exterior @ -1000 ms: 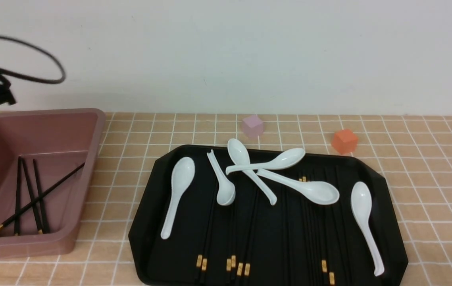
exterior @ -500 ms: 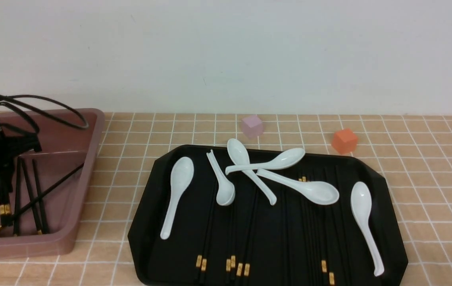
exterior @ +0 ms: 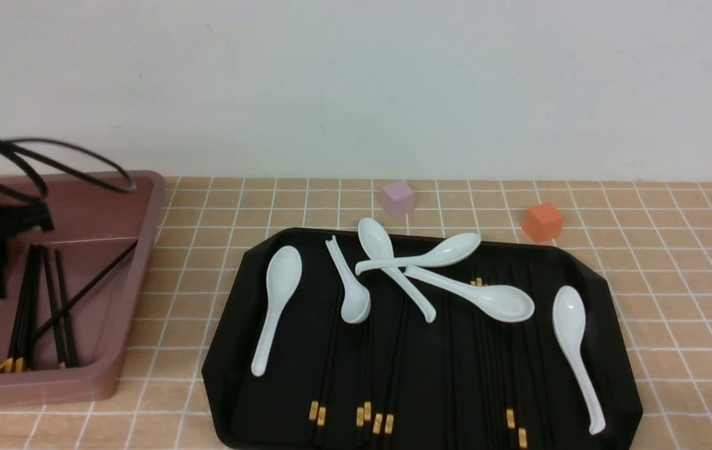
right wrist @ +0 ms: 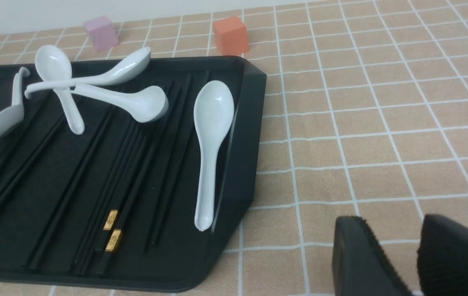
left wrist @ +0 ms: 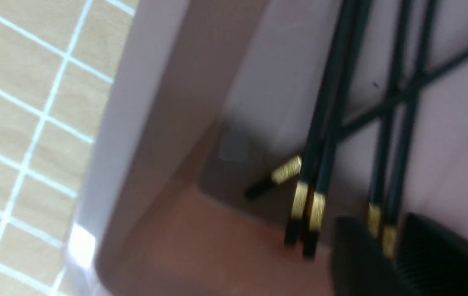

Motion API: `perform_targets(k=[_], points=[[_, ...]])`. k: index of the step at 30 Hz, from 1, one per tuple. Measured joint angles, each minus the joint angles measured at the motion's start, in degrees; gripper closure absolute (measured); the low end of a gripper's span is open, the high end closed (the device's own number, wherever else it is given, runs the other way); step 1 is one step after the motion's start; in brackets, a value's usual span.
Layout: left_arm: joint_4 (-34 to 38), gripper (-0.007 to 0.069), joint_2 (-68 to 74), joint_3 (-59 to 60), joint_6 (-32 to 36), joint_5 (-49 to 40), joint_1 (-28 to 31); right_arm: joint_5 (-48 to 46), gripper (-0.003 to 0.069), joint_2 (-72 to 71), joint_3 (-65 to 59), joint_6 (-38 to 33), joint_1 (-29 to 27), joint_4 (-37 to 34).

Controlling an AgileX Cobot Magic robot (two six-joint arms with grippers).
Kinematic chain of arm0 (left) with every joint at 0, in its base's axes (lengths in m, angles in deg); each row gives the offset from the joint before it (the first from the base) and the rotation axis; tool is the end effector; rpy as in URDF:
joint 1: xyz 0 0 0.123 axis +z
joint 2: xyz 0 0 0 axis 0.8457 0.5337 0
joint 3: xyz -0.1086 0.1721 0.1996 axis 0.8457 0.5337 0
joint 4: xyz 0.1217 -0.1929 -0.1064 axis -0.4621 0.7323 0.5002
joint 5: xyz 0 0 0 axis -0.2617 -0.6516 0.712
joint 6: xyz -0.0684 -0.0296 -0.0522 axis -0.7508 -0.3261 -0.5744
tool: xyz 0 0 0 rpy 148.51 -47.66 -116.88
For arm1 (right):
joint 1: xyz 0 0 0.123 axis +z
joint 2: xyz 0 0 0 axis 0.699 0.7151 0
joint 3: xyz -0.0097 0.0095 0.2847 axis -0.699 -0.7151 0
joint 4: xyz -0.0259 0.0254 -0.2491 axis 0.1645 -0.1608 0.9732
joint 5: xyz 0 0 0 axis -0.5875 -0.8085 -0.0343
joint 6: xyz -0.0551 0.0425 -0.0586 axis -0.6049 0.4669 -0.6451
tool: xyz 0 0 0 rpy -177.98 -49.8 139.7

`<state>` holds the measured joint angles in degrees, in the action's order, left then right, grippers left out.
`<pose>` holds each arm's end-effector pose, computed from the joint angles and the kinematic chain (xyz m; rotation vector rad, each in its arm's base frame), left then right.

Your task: On brown tablecloth take chopsticks from black tray and put them in box.

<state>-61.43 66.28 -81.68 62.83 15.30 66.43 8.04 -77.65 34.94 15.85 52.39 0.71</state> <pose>0.3609 0.0639 0.2587 -0.7509 2.8390 0.1116 0.0491 -0.0001 0.2032 0.1176 1.9011 0.1633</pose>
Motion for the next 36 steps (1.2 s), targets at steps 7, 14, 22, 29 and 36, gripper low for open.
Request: perform_targets(k=[7, 14, 22, 29, 36], points=[[6.9, 0.0637, -20.4, 8.8, 5.6, 4.6, 0.0, 0.0, 0.0419, 0.0, 0.0, 0.0, 0.0, 0.0], [18.7, 0.0637, -48.5, 32.6, 11.8, 19.4, 0.0, 0.0, 0.0419, 0.0, 0.0, 0.0, 0.0, 0.0], [30.3, 0.0637, -80.9, 61.5, 18.2, 38.9, 0.0, 0.0, 0.0419, 0.0, 0.0, 0.0, 0.0, 0.0], [30.5, 0.0637, -103.2, 70.3, 23.4, 42.0, 0.0, 0.0, 0.0419, 0.0, 0.0, 0.0, 0.0, 0.0], [30.6, 0.0637, -101.6, 70.9, 25.3, 40.9, 0.0, 0.0, 0.0419, 0.0, 0.0, 0.0, 0.0, 0.0]])
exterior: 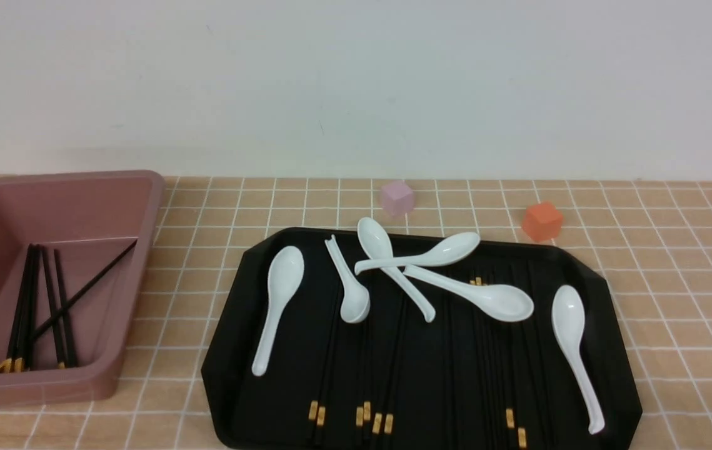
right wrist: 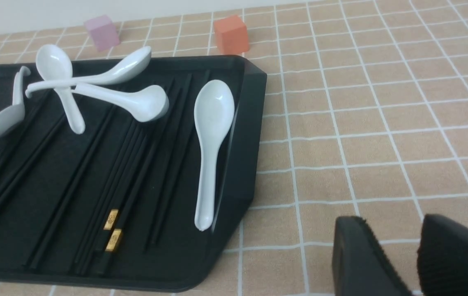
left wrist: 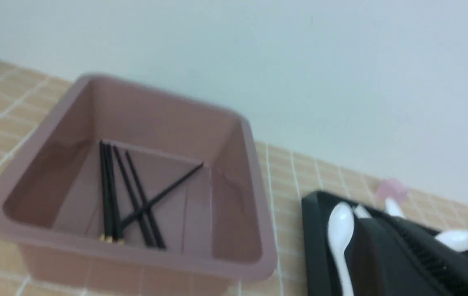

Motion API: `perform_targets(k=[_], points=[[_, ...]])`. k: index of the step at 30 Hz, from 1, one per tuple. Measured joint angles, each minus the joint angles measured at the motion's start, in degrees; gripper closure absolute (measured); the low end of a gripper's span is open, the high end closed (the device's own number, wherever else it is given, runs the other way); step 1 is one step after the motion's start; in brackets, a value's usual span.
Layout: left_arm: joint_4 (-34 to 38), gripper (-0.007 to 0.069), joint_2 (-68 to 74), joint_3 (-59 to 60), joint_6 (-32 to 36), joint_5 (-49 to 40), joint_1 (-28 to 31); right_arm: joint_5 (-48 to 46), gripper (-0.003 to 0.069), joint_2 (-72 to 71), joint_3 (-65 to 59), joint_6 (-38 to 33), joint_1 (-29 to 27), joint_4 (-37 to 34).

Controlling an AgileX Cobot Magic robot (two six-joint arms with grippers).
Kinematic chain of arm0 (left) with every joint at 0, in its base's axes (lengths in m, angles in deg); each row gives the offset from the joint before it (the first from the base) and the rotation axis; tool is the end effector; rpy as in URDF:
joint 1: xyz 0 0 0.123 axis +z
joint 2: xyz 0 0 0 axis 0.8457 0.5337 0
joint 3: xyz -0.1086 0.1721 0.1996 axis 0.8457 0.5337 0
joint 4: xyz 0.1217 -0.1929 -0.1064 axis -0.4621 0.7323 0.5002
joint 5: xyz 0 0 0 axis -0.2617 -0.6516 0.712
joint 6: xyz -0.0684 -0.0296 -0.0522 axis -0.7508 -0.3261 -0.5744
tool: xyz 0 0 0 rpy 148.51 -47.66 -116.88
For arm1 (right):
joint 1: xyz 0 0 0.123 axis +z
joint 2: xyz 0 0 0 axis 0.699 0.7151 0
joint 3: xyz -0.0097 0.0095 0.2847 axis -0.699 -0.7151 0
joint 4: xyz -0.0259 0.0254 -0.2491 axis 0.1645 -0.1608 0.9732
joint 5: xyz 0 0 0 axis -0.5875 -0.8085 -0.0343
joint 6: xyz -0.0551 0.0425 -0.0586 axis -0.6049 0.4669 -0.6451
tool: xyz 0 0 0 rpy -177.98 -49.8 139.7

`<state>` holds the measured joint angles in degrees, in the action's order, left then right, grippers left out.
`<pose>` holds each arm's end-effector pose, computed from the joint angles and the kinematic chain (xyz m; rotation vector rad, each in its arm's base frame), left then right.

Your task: On brown tablecloth take chopsticks from black tray and put them in box.

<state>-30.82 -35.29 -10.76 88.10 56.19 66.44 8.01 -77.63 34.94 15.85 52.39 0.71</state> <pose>0.0446 -0.0085 0.2499 -0.2984 1.6478 -0.2934 0.0491 -0.0001 0.2031 0.1177 1.9019 0.1631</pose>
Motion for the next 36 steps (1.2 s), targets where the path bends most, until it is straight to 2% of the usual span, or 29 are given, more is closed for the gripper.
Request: perform_targets(k=[13, 16, 19, 22, 27, 36], points=[[-0.5, 0.0637, 2.8, 3.3, 0.0, -0.7, 0.0, 0.0, 0.0419, 0.0, 0.0, 0.0, 0.0, 0.0], [-3.3, 0.0637, -0.1, 6.4, -0.5, -0.6, -1.0, 0.0, 0.0419, 0.0, 0.0, 0.0, 0.0, 0.0], [-7.4, 0.0637, -1.7, 9.0, -3.5, -0.7, -3.4, 0.0, 0.0419, 0.0, 0.0, 0.0, 0.0, 0.0], [-15.0, 0.0637, -2.0, 13.3, -11.1, -0.2, -7.7, -0.1, 0.0419, 0.0, 0.0, 0.0, 0.0, 0.0], [-21.5, 0.0636, -2.0, 14.0, -19.6, 1.1, -11.2, 0.0, 0.0419, 0.0, 0.0, 0.0, 0.0, 0.0], [-22.3, 0.0633, -2.0, 14.1, -21.3, 1.5, -15.3, 0.0, 0.0419, 0.0, 0.0, 0.0, 0.0, 0.0]])
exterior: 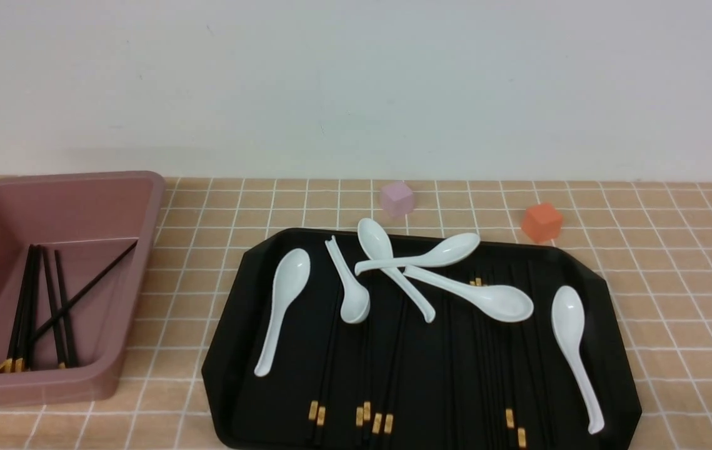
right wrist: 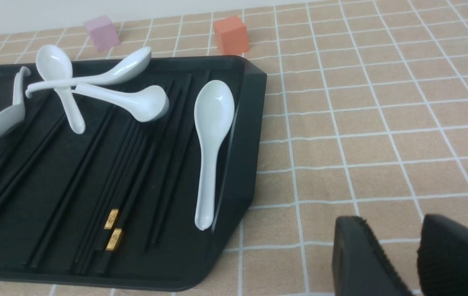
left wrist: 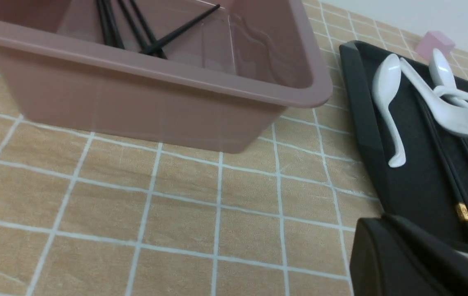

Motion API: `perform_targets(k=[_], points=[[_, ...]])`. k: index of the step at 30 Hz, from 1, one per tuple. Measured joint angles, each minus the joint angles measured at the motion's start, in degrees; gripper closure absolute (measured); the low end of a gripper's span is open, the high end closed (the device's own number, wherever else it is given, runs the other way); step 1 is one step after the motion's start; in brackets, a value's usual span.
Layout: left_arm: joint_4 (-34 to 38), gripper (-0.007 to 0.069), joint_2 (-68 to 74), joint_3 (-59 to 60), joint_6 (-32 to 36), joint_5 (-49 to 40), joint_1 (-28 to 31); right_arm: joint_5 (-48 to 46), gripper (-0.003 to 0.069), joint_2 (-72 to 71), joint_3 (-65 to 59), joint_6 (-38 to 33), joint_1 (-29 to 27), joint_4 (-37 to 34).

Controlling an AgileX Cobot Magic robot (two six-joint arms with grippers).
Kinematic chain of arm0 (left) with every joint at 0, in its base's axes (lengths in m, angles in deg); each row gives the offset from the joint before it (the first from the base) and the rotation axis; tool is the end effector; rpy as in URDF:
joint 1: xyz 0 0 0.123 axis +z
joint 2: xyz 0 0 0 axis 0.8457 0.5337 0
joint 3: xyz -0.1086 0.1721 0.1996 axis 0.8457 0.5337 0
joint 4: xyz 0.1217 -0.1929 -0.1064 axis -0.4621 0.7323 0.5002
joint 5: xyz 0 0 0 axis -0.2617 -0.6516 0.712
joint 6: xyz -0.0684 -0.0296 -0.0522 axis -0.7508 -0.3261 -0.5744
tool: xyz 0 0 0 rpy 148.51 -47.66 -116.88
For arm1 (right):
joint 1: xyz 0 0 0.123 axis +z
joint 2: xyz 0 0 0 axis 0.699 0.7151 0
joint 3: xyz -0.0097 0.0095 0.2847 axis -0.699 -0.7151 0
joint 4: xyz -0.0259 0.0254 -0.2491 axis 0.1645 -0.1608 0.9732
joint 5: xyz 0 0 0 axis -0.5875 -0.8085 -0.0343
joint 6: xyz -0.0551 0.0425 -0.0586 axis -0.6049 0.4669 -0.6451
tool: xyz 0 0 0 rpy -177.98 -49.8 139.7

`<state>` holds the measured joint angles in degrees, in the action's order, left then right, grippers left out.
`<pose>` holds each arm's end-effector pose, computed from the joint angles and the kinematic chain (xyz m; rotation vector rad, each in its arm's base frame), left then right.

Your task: On brown tablecloth take chopsticks from black tray and put them in box.

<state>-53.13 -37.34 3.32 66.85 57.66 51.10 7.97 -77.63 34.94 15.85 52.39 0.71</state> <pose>0.0517 -0.0074 0.1694 -0.2287 1.8857 -0.3435 0.0491 -0.0001 0.2031 0.1178 1.9026 0.1629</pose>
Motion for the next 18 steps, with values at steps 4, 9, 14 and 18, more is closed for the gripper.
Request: perform_targets(k=[4, 9, 14, 18], points=[[0.0, 0.0629, 0.0, 0.0, 0.0, 0.0, 0.0, 0.0, 0.0419, 0.0, 0.0, 0.0, 0.0, 0.0], [-0.1, 0.0626, 0.0, 0.0, 0.0, 0.0, 0.0, 0.0, 0.0419, 0.0, 0.0, 0.0, 0.0, 0.0], [-0.1, 0.062, 0.0, 0.0, 0.0, 0.0, 0.0, 0.0, 0.0419, 0.0, 0.0, 0.0, 0.0, 0.0], [-0.1, 0.0618, 0.0, 0.0, 0.0, 0.0, 0.0, 0.0, 0.0419, 0.0, 0.0, 0.0, 0.0, 0.0]])
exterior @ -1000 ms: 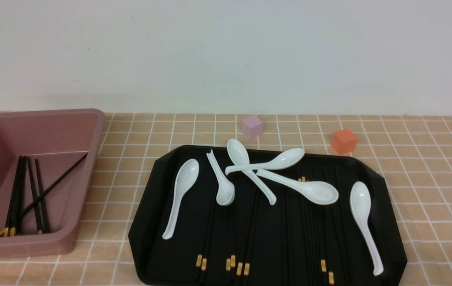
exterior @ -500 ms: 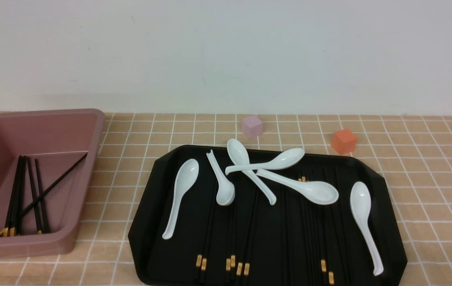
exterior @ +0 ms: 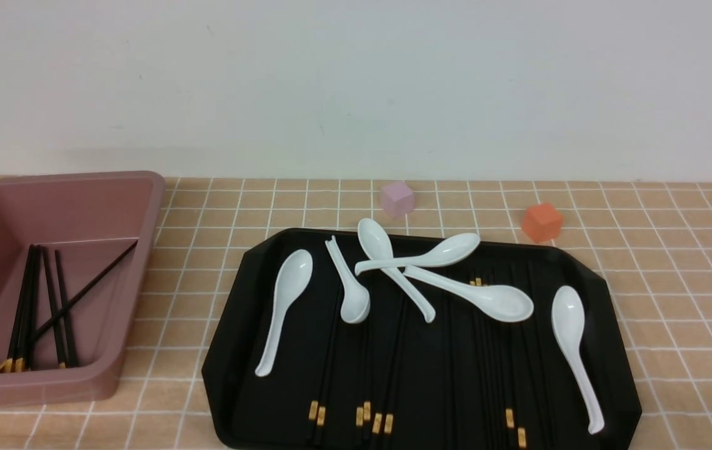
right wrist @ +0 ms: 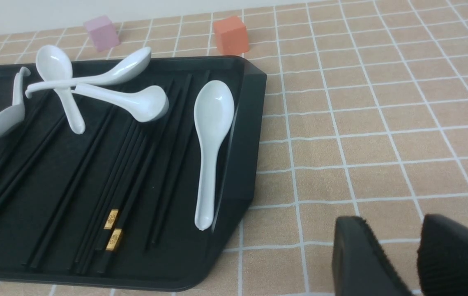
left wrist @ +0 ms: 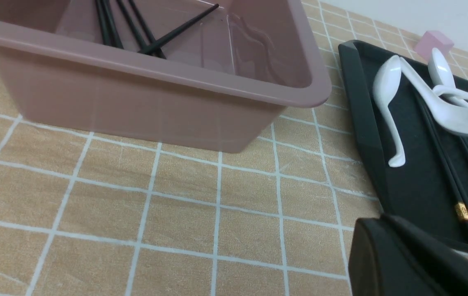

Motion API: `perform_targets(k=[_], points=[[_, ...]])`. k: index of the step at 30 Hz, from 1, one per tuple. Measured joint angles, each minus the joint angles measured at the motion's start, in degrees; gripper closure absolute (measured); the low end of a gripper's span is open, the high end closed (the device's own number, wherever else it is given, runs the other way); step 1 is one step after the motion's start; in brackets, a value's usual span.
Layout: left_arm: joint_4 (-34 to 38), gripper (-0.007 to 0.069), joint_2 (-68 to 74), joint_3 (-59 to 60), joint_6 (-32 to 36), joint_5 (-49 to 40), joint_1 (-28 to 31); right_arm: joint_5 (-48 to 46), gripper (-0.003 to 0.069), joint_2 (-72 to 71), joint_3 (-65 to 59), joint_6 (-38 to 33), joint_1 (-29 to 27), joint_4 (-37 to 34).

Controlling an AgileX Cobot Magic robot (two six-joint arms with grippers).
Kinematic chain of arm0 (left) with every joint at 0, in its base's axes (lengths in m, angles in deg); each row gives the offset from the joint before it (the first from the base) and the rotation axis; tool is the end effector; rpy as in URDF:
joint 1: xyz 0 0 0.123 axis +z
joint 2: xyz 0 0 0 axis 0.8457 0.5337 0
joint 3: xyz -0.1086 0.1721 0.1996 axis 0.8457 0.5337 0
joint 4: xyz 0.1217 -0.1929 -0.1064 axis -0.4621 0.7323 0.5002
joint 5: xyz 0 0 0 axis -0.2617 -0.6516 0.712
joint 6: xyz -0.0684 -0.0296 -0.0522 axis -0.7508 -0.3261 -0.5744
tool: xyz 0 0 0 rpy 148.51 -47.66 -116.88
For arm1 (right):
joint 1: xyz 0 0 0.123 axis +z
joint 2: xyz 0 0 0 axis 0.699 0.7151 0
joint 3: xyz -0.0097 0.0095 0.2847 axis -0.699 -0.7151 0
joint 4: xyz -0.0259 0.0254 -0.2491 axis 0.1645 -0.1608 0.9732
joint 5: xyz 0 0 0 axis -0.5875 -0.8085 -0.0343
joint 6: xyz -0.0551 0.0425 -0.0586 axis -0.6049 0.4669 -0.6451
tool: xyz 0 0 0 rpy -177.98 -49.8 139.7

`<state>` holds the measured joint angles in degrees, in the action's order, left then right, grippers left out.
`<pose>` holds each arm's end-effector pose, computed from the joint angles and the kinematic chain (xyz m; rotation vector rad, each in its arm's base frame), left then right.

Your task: On brown tablecloth take chopsticks from black tray and put them in box.

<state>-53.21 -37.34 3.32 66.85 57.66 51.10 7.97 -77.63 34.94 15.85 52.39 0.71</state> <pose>0.0517 -0.0073 0.1694 -0.2278 1.8857 -0.3421 0.0491 -0.0001 0.2031 0.1178 1.9026 0.1629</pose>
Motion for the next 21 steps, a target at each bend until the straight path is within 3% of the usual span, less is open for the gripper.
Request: perform_targets(k=[21], points=[[-0.1, 0.0587, 0.0, 0.0, 0.0, 0.0, 0.0, 0.0, 0.0419, 0.0, 0.0, 0.0, 0.0, 0.0]])
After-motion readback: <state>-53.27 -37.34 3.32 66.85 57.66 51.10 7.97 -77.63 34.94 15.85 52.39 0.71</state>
